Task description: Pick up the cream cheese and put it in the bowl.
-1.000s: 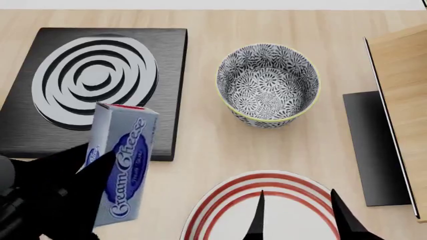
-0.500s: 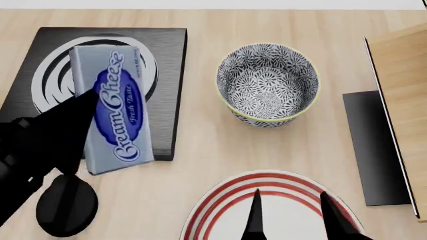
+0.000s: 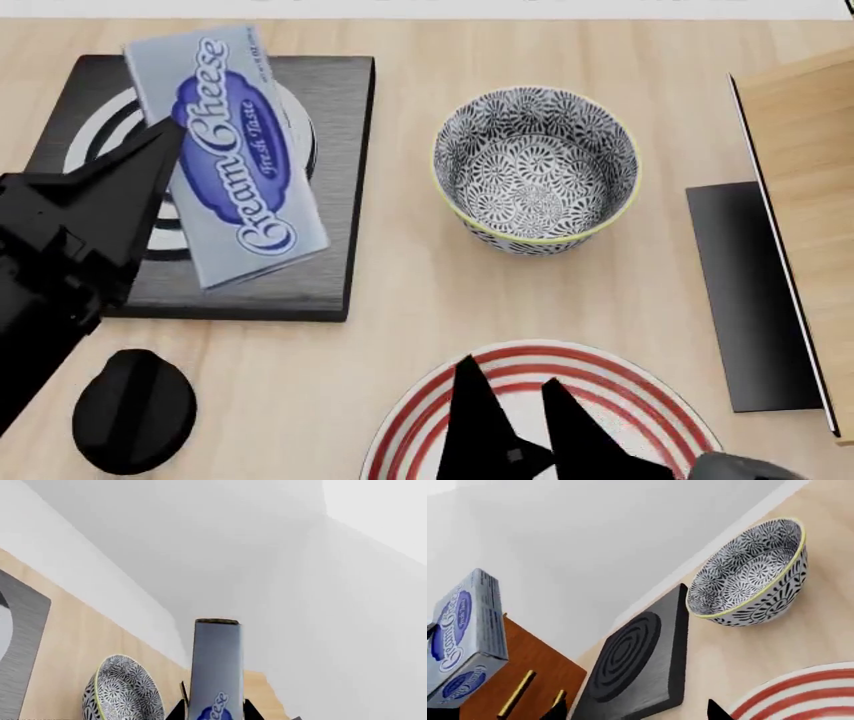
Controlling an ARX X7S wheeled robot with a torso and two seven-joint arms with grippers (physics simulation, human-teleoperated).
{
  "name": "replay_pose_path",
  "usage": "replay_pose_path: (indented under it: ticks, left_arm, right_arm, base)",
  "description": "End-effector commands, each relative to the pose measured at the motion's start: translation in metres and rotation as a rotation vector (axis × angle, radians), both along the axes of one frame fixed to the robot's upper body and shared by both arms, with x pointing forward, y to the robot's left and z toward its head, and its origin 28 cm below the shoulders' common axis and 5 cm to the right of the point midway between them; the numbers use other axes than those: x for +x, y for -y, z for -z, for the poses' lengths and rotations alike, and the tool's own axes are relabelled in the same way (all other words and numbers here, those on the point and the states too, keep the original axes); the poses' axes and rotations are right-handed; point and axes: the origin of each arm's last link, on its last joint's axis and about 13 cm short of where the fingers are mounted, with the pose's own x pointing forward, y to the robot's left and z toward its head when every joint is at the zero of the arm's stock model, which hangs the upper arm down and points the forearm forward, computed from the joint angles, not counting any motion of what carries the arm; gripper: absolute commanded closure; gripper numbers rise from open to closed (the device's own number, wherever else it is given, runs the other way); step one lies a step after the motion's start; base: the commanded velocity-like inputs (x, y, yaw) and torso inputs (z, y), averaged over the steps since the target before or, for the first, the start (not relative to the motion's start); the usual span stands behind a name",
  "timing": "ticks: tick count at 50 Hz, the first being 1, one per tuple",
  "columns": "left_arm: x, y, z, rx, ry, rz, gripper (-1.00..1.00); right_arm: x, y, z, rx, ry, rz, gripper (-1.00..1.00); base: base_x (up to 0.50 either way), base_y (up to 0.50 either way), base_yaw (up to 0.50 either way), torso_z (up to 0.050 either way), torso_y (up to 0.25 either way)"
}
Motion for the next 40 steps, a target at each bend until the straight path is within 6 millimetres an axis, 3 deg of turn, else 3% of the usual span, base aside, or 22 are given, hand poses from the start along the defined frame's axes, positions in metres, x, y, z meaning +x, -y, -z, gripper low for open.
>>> replay_pose_path:
  ticks: [1, 17, 40]
  left_arm:
    - [0.001, 0.004, -0.007, -0.072, 0.005, 0.052, 1.00]
    - [0.001, 0.013, -0.009, -0.070, 0.013, 0.101, 1.00]
    - [0.009, 0.015, 0.000, -0.051, -0.016, 0.098, 1.00]
  right_arm:
    - [0.002, -0.005, -0.006, 0.204, -0.072, -0.184, -1.00]
    - [0.006, -0.013, -0.006, 0.351, -0.158, -0.350, -1.00]
    - [-0.010, -0.036, -0.019, 0.312, -0.154, -0.524, -1.00]
  base:
    - [0.00, 0.00, 0.00, 0.000, 0.000]
    - [0.00, 0.00, 0.00, 0.000, 0.000]
    - [0.00, 0.00, 0.00, 0.000, 0.000]
